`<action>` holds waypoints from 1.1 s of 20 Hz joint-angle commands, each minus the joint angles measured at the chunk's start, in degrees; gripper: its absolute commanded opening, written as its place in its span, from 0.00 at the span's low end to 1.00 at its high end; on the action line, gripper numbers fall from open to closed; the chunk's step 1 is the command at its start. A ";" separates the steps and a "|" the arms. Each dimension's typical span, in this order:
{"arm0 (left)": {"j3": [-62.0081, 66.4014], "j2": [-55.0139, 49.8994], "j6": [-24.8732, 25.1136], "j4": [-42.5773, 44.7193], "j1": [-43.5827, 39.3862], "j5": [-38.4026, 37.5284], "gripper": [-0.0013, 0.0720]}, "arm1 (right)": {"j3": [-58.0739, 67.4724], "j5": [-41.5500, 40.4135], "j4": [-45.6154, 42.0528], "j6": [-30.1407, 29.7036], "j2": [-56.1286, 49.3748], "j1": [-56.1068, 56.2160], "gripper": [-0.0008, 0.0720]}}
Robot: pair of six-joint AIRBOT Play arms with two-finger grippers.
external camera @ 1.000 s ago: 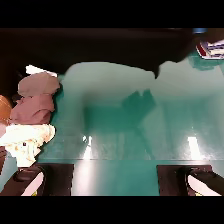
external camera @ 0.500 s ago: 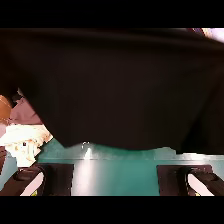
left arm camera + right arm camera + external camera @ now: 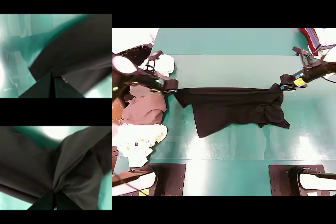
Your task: Fold the shirts.
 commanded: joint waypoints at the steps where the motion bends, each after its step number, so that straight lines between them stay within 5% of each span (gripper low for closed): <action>1: 2.64 -10.29 1.75 -0.39 0.07 8.15 0.05 | 4.44 -5.90 6.84 -2.45 -8.11 -3.61 0.04; 2: 4.31 -10.91 1.42 -0.39 0.07 9.05 0.06 | 7.17 -6.21 6.75 -2.45 -9.20 -4.44 0.09; 3: 5.84 -10.95 1.31 -0.26 0.07 9.77 0.30 | 9.49 -5.97 6.80 -2.40 -9.84 -5.22 0.47; 4: 7.72 -10.95 1.22 -0.09 0.09 8.87 0.75 | 11.76 -5.07 6.78 -2.38 -9.99 -5.97 0.64; 5: 10.03 -10.84 0.42 0.11 0.68 5.75 0.84 | 13.53 -3.56 6.75 -2.43 -9.68 -6.69 0.64; 10: 4.35 -2.69 -0.39 1.01 1.46 -4.52 0.84 | 4.31 1.29 6.82 -4.39 1.11 -11.06 0.64; 16: -27.52 13.07 -1.77 -4.00 -3.80 -0.09 0.84 | -13.07 -0.07 6.91 -4.98 15.65 -11.76 0.62; 22: -39.67 14.01 -1.73 -14.10 -10.32 10.05 0.83 | -17.44 -1.81 9.49 -5.03 20.33 -11.54 0.62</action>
